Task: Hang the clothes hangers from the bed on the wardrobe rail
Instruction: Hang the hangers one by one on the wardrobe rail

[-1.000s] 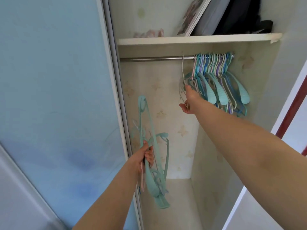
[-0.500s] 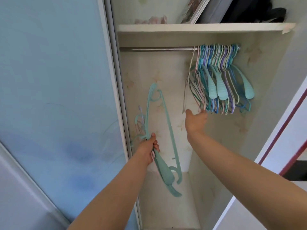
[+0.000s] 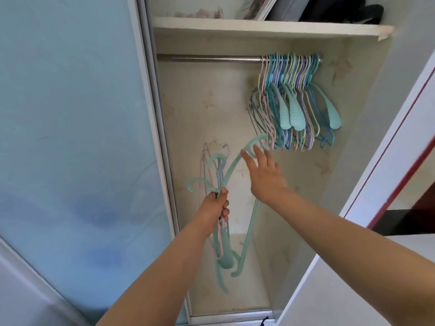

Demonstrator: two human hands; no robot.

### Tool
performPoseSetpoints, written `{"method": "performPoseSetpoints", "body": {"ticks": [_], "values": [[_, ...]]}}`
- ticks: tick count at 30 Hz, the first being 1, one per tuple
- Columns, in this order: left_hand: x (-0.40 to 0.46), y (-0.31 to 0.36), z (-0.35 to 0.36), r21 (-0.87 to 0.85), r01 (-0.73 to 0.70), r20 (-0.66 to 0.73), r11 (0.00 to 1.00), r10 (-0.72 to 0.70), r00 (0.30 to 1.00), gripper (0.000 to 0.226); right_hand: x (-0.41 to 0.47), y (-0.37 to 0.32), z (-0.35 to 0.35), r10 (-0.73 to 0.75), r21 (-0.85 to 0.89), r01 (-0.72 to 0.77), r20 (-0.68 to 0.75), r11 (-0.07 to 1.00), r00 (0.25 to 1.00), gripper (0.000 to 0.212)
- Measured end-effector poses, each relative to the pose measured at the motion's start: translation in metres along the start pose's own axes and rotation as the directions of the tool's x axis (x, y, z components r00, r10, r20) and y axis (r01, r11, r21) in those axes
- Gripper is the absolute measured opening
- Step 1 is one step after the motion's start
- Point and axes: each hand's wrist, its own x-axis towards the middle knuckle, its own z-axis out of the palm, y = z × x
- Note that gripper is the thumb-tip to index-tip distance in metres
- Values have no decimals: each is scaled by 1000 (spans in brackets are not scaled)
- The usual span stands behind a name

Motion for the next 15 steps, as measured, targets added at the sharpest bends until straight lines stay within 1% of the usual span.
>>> {"method": "performPoseSetpoints", "body": {"ticks": [2, 4, 6, 7, 10, 11, 13, 15], "values": [[-5, -9, -12, 127, -25, 69, 992, 17, 997, 30, 9, 15, -1, -47, -132, 47, -2, 990, 999, 86], [-12, -17, -24, 211, -18, 119, 977, -7, 993, 32, 15, 26, 3, -64, -204, 79, 81, 976, 995, 68], [-18, -23, -35, 232, 8, 156, 973, -46, 987, 36, 13, 29, 8, -54, -218, 84, 142, 972, 988, 52], [-20, -25, -38, 223, 26, 181, 974, -68, 981, 38, 11, 30, 11, -56, -233, 83, 118, 969, 991, 50], [-23, -25, -45, 110, 126, 261, 986, -152, 953, 44, 4, 29, 19, -101, -260, 69, -112, 963, 989, 52], [-24, -25, -47, 70, 165, 278, 984, -178, 944, 46, 2, 30, 22, -111, -251, 67, -162, 966, 981, 54], [-24, -27, -50, 7, 222, 305, 975, -214, 928, 49, -1, 33, 27, -124, -245, 71, -207, 967, 971, 56], [-22, -31, -54, -38, 264, 327, 964, -238, 915, 51, -1, 41, 29, -154, -270, 87, -238, 959, 959, 50]]}}
